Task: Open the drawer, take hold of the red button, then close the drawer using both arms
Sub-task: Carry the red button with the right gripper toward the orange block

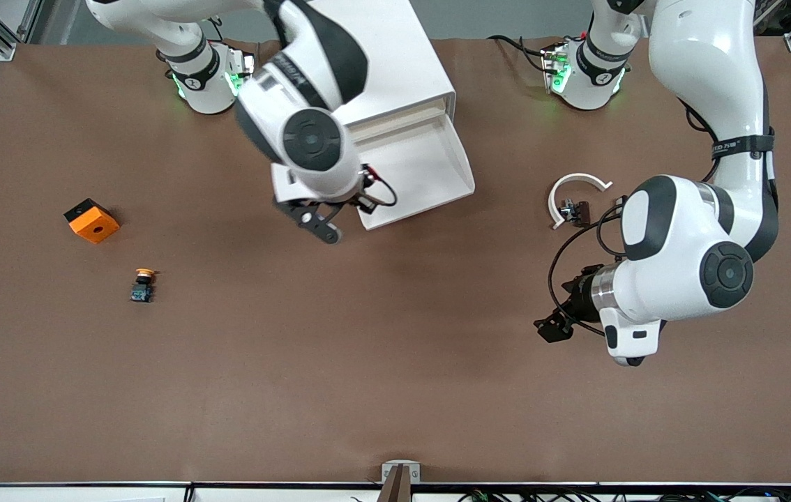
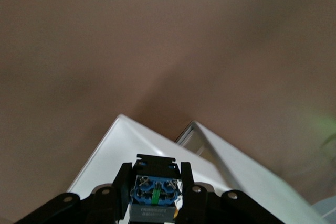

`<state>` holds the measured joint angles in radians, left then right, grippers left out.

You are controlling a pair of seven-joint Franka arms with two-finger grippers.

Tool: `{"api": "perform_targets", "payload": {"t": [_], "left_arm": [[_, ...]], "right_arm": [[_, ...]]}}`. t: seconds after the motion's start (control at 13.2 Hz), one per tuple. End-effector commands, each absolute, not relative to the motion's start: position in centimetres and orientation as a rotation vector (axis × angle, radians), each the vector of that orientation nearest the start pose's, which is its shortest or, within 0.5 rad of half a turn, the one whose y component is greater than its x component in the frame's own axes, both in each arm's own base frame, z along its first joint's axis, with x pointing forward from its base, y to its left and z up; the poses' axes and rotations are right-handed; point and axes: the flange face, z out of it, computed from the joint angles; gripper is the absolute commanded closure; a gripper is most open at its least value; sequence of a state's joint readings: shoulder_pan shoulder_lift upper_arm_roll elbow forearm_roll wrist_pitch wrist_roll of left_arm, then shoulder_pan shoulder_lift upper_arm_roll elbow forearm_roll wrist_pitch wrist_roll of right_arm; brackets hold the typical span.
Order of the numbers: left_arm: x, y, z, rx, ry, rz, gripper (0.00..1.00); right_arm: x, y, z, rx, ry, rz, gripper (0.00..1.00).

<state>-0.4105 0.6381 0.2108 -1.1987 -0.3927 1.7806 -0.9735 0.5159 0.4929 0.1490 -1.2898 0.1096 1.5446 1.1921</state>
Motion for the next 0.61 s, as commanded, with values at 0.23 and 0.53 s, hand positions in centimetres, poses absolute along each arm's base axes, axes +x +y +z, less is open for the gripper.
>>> {"api": "perform_targets", "payload": {"t": [0.23,0.53], "left_arm": [[68.4,-23.3,43.0,-3.095,-1.157,0.203,0.00],[66.4,-23.8,42.9,-3.130,-1.076,0.147,0.00]], "right_arm": [[60.3,27.0,46.3,-3.170,0.223,0.452,0.81],[64.0,19.8,43.4,-3.225,-0.057,0.303,0.80]]}}
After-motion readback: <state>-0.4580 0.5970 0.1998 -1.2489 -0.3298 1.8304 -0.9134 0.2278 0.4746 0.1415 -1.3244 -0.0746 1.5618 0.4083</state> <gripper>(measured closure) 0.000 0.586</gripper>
